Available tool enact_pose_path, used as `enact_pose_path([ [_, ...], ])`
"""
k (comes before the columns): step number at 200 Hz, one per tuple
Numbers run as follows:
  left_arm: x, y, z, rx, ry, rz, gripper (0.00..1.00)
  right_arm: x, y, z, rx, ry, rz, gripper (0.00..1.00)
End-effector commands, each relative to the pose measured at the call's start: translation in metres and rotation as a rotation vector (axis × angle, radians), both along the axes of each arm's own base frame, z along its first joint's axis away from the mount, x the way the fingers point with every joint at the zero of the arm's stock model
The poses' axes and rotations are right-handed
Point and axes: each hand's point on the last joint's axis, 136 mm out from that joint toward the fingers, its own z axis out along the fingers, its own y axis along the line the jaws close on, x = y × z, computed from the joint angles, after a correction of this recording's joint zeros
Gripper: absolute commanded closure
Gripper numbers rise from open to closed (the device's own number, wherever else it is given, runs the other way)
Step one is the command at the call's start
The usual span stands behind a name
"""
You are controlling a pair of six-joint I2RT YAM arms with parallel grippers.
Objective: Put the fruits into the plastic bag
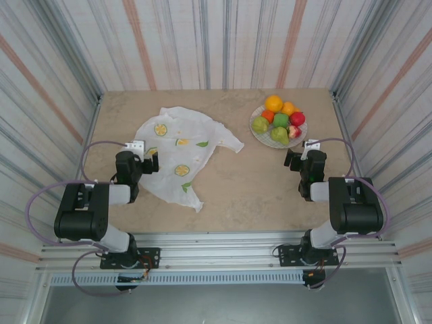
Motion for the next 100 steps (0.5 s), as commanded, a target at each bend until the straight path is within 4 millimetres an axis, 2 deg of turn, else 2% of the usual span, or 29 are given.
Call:
enact_pose_path([
  [1,0.005,0.008,0.023,0.012,-0.052,0.029,0.01,0.008,-0.001,0.018,-0.004,-0.041,-0.031,0.01],
  [23,-0.002,0.016,0.047,0.013,-0.074,0.081,0.01,0.001,-0.008,0.033,-0.027,-0.072,-0.084,0.01],
  [44,-0.011,0.026,0.075,-0.043,-0.084,0.167,0.01,-0.008,-0.017,0.055,-0.037,-0.095,-0.152,0.01],
  [71,-0.023,0.028,0.113,-0.240,-0.094,0.255,0.01,-0.030,-0.045,0.100,0.098,-0.131,-0.331,0.01],
  [87,-0.028,0.017,0.128,-0.352,-0.055,0.238,0.01,-0.046,-0.056,0.126,0.177,-0.153,-0.382,0.01],
  [100,-0.030,-0.003,0.136,-0.434,-0.027,0.153,0.01,-0.055,-0.052,0.148,0.228,-0.192,-0.350,0.01],
])
